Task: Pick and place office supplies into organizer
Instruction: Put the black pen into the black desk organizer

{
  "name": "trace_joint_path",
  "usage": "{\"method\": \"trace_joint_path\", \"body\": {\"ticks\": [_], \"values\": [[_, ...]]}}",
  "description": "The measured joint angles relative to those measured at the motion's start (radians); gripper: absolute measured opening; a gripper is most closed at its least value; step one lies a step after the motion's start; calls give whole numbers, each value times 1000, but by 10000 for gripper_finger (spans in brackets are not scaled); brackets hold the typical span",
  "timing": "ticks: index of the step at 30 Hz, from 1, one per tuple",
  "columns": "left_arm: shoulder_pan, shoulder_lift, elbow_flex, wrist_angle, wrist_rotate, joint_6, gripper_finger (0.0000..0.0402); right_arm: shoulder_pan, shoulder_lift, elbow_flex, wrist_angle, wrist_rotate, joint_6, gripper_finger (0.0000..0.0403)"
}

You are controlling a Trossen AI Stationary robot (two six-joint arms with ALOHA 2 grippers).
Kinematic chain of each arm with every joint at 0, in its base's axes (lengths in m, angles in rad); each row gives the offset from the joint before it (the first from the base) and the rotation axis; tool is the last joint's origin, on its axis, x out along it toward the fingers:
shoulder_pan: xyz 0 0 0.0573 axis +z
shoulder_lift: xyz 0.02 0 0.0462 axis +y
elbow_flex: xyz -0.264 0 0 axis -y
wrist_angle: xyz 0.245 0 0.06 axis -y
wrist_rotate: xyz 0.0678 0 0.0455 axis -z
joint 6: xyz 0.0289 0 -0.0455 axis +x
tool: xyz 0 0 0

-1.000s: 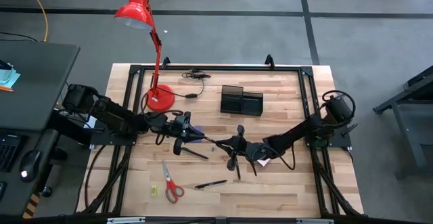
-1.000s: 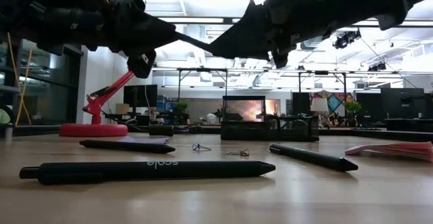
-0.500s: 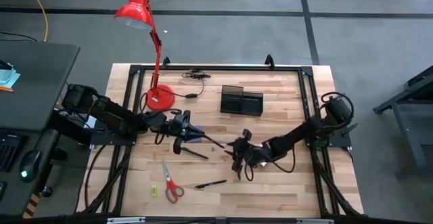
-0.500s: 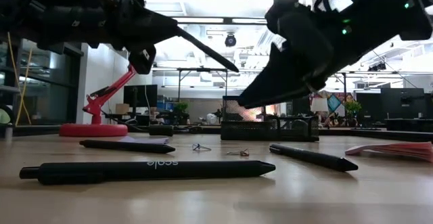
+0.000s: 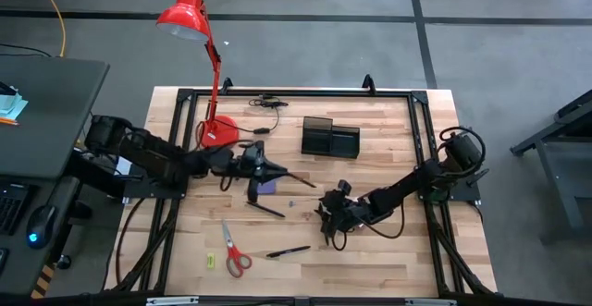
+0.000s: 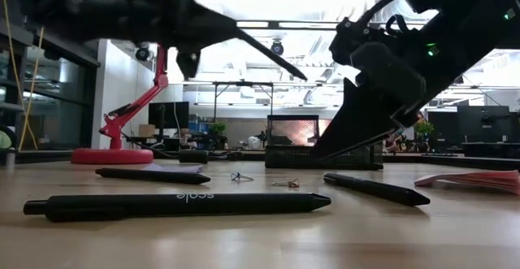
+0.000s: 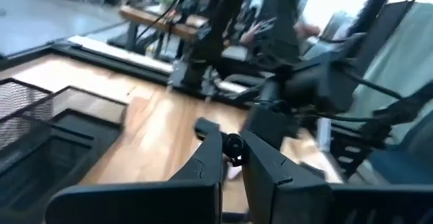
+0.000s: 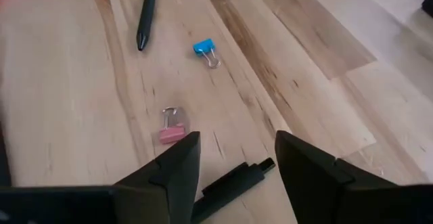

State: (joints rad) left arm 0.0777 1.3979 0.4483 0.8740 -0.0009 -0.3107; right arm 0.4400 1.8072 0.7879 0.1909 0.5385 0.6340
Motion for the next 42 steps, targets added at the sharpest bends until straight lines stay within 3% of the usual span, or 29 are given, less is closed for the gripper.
{"method": "trace_joint_path", "body": {"ticks": [7,15,19,22,27,35,42], "values": [[63,0,252,-377,-142,99,14,16,0,0,-25,5,6,177],[163,0,459,-643,-180,150,14,69,0,0,-55,66,21,175],[228,0,491,-673,-184,166,14,90,0,0,-61,103,21,169],[279,3,494,-681,-129,164,14,101,0,1,-60,135,21,165],[324,76,494,-687,-123,173,14,106,0,1,-61,149,21,158],[335,181,577,-698,-98,204,14,106,0,1,-60,148,26,159],[335,255,721,-873,-85,263,14,112,0,1,-62,142,66,165]]}}
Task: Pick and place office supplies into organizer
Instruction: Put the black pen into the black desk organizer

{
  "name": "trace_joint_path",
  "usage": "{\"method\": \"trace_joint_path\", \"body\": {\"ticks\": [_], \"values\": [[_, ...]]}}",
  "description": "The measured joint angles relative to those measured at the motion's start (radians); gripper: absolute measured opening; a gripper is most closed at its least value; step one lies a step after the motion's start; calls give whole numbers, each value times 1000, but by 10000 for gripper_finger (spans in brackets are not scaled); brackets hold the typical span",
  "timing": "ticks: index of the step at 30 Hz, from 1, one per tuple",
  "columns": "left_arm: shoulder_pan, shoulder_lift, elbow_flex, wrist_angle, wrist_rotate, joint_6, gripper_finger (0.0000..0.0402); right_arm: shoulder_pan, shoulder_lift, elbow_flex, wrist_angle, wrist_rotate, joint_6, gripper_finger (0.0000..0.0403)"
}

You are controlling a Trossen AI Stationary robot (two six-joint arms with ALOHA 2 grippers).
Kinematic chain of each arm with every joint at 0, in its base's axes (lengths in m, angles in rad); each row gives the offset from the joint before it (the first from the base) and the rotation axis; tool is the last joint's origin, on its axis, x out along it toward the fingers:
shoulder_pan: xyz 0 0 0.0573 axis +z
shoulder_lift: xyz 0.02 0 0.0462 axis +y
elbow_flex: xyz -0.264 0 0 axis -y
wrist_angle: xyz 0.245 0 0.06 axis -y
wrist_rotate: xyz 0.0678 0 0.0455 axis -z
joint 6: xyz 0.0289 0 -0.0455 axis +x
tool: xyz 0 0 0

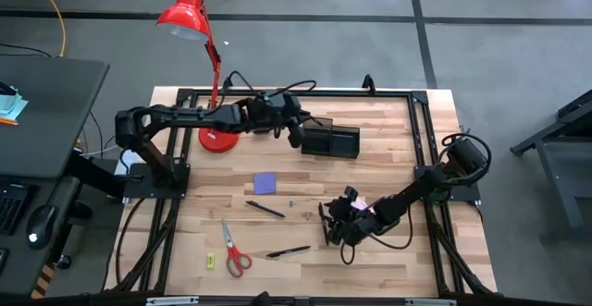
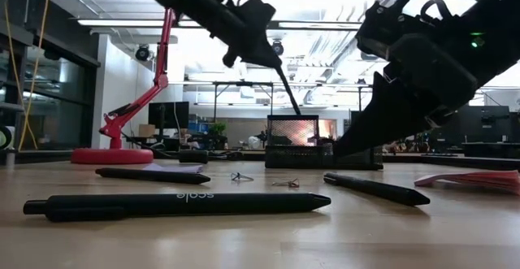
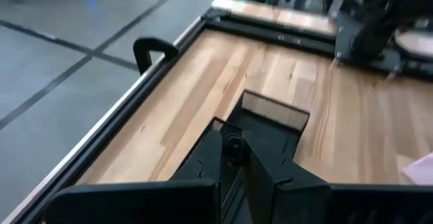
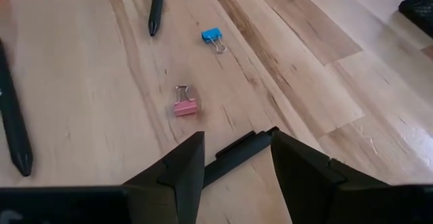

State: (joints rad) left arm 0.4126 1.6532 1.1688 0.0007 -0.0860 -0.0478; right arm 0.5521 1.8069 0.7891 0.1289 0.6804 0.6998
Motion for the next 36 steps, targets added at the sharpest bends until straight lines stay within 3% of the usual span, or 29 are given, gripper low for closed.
{"method": "trace_joint_path", "body": {"ticks": [8,15,29,36], "values": [[0,95,125,-121,0,29,14,7,0,0,1,4,6,158],[1,112,138,-130,3,32,20,7,0,0,0,4,8,158],[0,112,138,-162,-11,36,165,7,0,0,1,28,27,153],[-5,100,138,-155,133,13,197,8,0,0,-6,60,64,150]]}}
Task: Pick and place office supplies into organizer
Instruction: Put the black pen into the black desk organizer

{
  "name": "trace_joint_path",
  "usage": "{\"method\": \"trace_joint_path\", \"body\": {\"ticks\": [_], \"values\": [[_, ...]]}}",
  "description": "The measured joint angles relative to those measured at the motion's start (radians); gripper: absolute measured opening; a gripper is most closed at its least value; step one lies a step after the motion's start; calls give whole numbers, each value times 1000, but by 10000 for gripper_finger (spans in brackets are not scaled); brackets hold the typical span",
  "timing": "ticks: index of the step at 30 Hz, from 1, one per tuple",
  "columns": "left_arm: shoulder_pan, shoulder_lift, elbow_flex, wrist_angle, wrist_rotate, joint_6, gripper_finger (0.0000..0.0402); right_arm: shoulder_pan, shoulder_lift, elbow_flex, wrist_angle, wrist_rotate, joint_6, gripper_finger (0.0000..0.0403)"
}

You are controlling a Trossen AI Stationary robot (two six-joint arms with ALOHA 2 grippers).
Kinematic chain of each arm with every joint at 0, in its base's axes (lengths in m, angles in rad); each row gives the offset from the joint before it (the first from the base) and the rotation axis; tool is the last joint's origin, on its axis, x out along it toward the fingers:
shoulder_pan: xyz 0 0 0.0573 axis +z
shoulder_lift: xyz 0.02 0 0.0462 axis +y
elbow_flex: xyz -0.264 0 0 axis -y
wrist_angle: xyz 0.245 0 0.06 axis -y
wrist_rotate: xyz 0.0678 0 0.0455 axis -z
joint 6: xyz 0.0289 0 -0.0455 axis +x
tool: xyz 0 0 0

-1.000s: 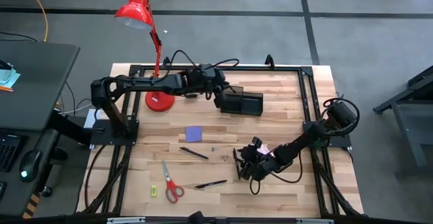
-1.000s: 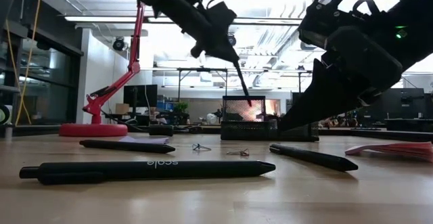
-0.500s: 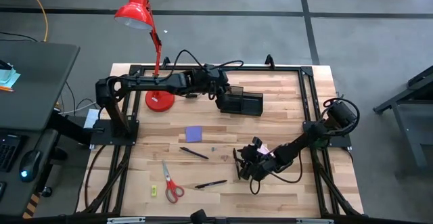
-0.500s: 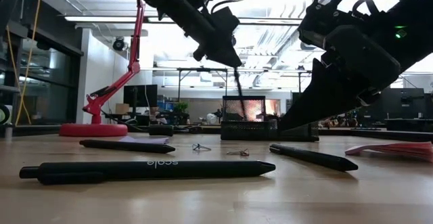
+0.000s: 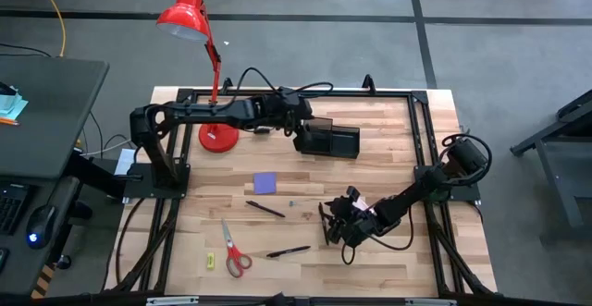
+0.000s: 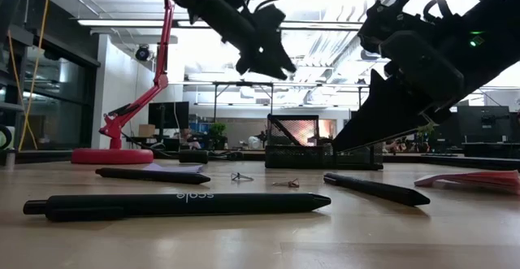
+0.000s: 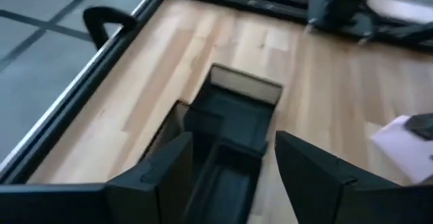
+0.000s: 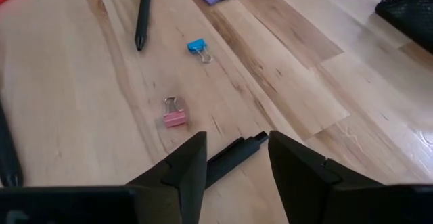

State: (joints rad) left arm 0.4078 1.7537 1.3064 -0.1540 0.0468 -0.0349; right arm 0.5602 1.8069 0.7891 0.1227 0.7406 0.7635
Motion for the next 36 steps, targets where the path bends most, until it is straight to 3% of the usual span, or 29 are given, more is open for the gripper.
{"method": "trace_joint_path", "body": {"ticks": [6,10,17,26,28,32,36], "values": [[-64,-35,-30,19,-28,-25,191,33,0,0,-4,35,27,149],[-148,-105,-91,143,-23,-29,183,71,0,0,-11,102,56,149],[-345,-279,-352,442,-1,-71,172,120,0,-3,-34,165,155,147],[-599,-408,-685,746,-223,-101,174,157,10,-3,35,252,269,132],[-644,-411,-749,855,-233,-106,174,166,22,-3,64,245,273,126],[-708,-412,-869,1078,-240,-108,175,165,57,-3,153,104,272,119],[-738,-412,-937,1176,-261,-107,175,146,63,-3,183,35,273,118]]}}
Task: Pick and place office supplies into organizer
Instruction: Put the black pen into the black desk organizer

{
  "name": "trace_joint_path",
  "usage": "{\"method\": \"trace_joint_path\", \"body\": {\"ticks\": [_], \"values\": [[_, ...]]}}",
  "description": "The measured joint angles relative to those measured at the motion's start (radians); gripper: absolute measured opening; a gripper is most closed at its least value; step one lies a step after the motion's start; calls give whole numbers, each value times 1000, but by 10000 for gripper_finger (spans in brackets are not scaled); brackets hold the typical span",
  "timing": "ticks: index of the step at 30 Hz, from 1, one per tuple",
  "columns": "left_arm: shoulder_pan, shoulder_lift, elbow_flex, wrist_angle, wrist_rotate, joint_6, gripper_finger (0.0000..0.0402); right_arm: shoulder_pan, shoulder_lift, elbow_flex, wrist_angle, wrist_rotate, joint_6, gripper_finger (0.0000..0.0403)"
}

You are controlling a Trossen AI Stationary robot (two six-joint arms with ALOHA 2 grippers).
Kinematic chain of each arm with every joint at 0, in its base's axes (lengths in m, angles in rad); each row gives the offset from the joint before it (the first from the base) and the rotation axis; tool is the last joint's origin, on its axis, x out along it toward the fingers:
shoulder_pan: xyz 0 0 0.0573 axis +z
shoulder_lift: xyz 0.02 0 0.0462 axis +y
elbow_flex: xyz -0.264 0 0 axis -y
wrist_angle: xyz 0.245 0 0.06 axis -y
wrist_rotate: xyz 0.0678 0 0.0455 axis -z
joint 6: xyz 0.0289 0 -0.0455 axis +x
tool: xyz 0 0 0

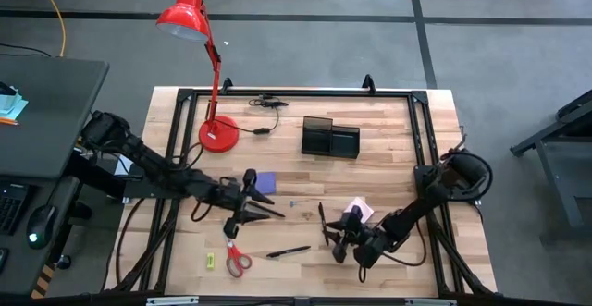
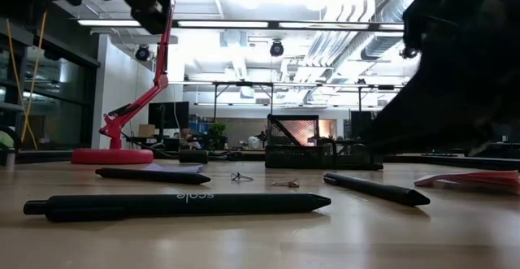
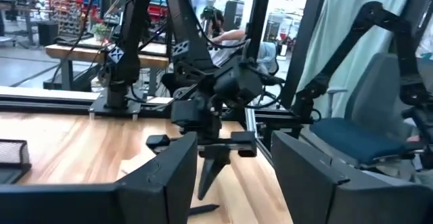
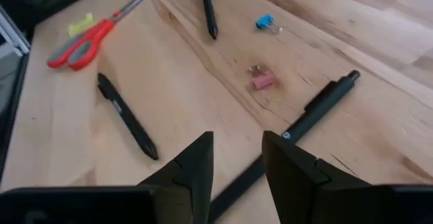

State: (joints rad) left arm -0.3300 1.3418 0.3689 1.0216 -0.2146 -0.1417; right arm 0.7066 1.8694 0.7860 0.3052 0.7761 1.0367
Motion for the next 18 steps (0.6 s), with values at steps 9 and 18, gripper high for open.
{"method": "trace_joint_path", "body": {"ticks": [9,18], "values": [[2,1,-6,-8,-6,-39,175,13,11,195,-320,76,58,118],[2,1,-6,-25,-6,-39,175,16,254,575,-908,80,198,118]]}}
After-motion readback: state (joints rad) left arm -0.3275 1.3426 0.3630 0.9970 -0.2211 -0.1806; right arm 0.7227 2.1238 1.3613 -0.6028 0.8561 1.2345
